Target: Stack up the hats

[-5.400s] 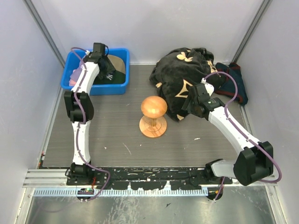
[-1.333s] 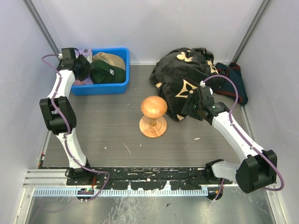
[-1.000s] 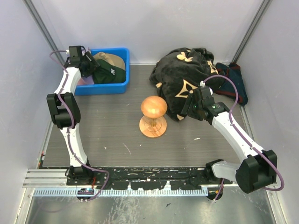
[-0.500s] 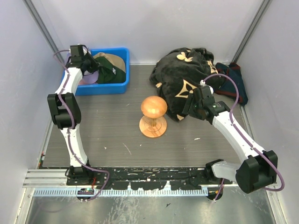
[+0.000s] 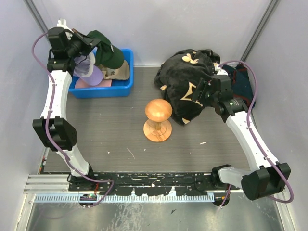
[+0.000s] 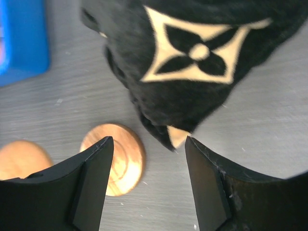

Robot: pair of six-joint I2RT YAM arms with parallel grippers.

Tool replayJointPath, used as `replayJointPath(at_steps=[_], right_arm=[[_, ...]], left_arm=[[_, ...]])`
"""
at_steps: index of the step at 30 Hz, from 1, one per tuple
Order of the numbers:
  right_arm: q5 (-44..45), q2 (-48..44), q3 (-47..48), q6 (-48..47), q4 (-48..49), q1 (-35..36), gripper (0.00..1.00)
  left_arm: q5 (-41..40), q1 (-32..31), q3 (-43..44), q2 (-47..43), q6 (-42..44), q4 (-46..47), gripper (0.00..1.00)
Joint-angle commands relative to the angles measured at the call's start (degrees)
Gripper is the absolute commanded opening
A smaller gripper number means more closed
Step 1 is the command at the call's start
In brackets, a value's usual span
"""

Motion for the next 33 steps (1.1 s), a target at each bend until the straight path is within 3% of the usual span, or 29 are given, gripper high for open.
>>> replayJointPath(at_steps=[1, 6, 9, 11, 14, 18, 23, 33], right_arm=[[-13.06, -1.83, 4.35, -1.14, 10.32, -1.43, 0.67], [-32.64, 0.27, 7.09, 5.76, 19.90, -1.57, 0.67], [-42.58, 1.23, 4.89, 17.71, 30.49, -1.62, 0.68], [-47.75, 1.66, 0.46, 28.58, 42.62, -1.56, 0.68], [-50.33, 2.65, -7.53, 46.38, 68.40, -1.60, 0.68], [-50.19, 6.24, -11.27, 59.48, 86.38, -1.56, 0.70], [-48.85, 10.57, -10.54, 67.51, 97.20, -1.32, 0.71], [-46.26, 15.74, -7.03, 68.53, 98.72, 3.73, 0.72]], left_arm=[[7.20, -0.35, 0.76, -3.56, -10.16, 6.21, 0.00], [13.00, -2.21, -1.03, -7.43, -18.55, 11.88, 0.00], [16.32, -3.48, -1.34, -8.90, -23.77, 15.56, 0.00], [17.81, -4.23, -2.27, -10.23, -27.36, 18.85, 0.00], [19.50, -5.31, -4.11, -11.92, -32.58, 23.34, 0.00], [20.74, -7.08, -6.41, -13.71, -37.87, 26.87, 0.00], [20.99, -9.25, -7.42, -15.31, -39.62, 27.55, 0.00], [20.59, -12.47, -11.24, -18.59, -38.26, 25.88, 0.00]])
